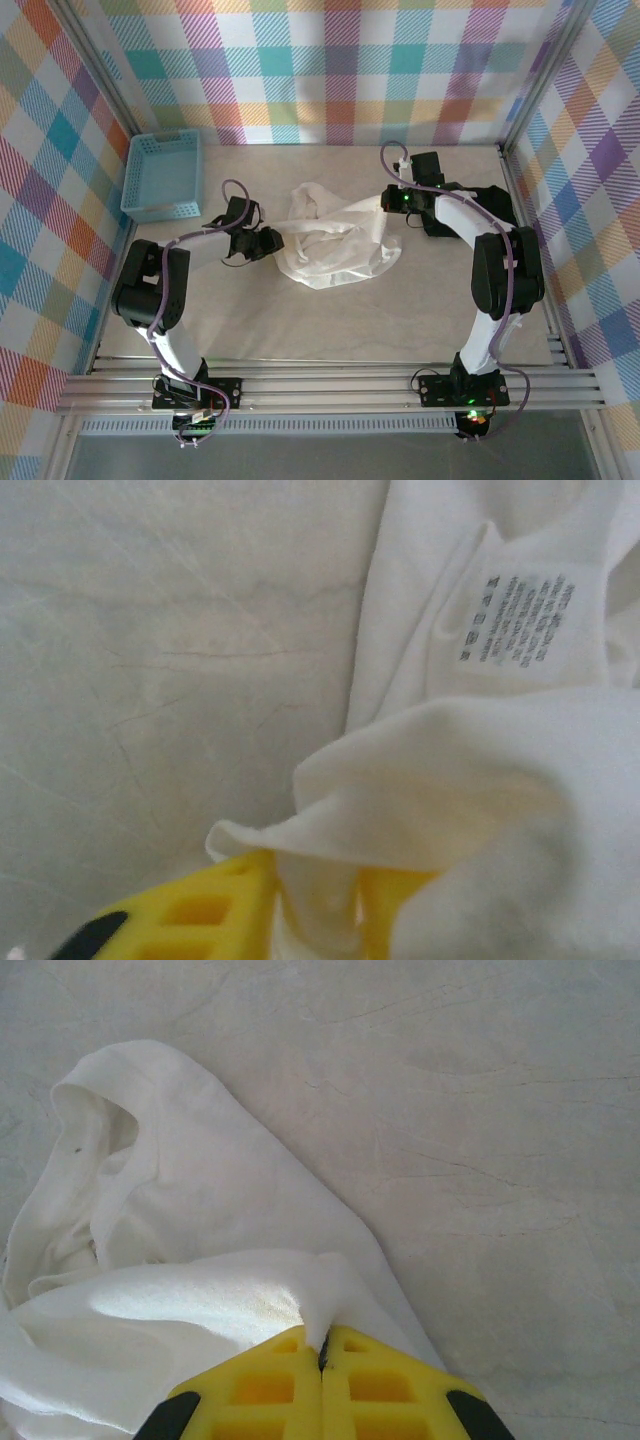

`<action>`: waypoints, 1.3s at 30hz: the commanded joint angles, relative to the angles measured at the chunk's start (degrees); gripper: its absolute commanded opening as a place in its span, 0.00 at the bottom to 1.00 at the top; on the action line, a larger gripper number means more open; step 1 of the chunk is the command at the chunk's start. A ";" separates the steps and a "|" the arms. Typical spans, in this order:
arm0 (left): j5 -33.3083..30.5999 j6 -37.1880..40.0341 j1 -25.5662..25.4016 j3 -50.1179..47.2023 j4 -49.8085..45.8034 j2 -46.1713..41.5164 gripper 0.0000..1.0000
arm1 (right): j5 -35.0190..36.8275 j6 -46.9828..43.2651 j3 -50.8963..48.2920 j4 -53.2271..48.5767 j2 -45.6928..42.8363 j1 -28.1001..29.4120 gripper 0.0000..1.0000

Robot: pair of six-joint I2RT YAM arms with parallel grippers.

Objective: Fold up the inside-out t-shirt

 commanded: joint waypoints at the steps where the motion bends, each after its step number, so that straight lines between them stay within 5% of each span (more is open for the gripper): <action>1: -0.21 0.23 0.70 -0.59 1.94 -1.80 0.15 | -0.96 -0.27 -0.54 -0.41 -0.42 0.19 0.00; 7: -5.53 2.08 0.70 -2.24 -0.63 -8.37 0.00 | -0.31 -0.76 -0.10 -1.12 -1.36 0.17 0.00; 15: -8.43 2.56 0.52 -4.73 -2.46 -19.37 0.00 | 1.93 -2.02 0.43 -2.83 -4.04 0.14 0.00; 19: -16.17 3.18 -0.67 -2.85 -6.48 -26.09 0.00 | 1.88 -0.96 0.09 -2.24 -8.26 0.15 0.00; 27: -34.33 12.17 -3.96 23.28 -19.73 -35.36 0.00 | 1.02 0.84 13.19 -4.59 -22.51 0.14 0.00; 33: -35.14 17.34 -6.74 39.16 -24.46 -41.35 0.00 | -1.26 1.54 19.05 -7.35 -35.96 0.23 0.00; 39: -36.14 19.24 -6.95 43.15 -28.47 -47.33 0.00 | -3.86 2.54 19.71 -10.70 -45.70 0.23 0.00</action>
